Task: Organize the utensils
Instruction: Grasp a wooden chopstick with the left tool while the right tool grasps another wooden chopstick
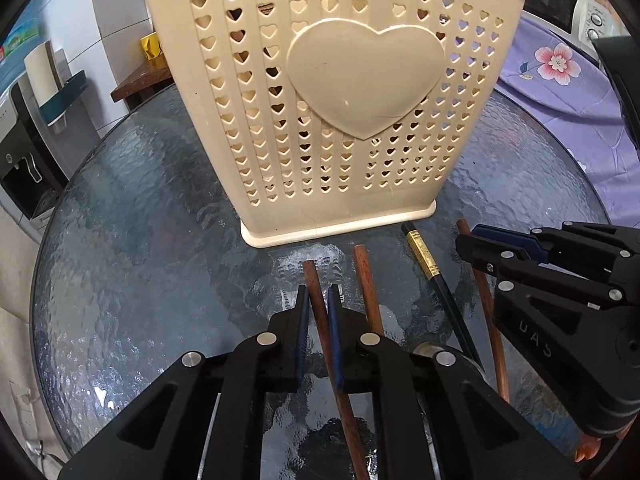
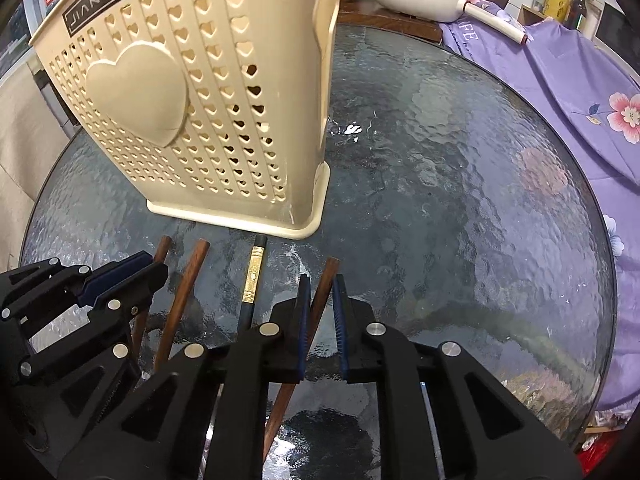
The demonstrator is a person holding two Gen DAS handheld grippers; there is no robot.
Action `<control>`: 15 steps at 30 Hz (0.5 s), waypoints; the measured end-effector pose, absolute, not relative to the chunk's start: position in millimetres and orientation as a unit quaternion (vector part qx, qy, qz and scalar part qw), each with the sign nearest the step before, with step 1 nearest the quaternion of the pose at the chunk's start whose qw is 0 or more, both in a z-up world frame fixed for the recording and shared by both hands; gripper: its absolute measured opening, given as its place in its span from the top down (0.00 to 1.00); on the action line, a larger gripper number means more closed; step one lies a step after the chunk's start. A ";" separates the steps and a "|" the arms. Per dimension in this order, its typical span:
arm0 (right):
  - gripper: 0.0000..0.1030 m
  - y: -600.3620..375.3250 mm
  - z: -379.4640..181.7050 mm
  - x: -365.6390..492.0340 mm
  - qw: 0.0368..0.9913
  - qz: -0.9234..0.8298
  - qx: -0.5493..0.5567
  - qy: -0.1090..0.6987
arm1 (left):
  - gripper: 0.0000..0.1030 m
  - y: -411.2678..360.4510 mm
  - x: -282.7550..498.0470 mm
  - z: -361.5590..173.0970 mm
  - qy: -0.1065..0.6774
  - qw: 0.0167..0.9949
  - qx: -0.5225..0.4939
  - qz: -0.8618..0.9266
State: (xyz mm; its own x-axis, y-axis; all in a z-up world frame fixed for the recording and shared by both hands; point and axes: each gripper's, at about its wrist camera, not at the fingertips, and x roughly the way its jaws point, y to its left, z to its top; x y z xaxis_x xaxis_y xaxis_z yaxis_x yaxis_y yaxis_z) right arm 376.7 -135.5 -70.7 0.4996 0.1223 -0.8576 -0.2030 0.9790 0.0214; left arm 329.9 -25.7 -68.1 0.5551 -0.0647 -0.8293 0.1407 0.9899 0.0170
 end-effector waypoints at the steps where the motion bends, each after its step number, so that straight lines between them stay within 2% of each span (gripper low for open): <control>1: 0.88 -136.9 -70.8 375.9 0.866 0.094 -0.037 0.490 | 0.91 -25.6 329.4 -68.3 0.467 0.881 0.040 -0.058; 15: 0.89 -169.5 -71.5 372.4 0.871 0.105 0.054 0.476 | 0.93 -6.4 327.5 -64.7 0.469 0.881 -0.003 -0.064</control>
State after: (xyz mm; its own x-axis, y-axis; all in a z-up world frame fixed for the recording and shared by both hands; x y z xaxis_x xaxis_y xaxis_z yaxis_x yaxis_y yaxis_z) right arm 372.4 -169.5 -71.5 0.5240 0.2338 -0.8190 -0.1317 0.9723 0.1933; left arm 327.5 -6.4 -64.7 0.5526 -0.1159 -0.8254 0.1106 0.9917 -0.0653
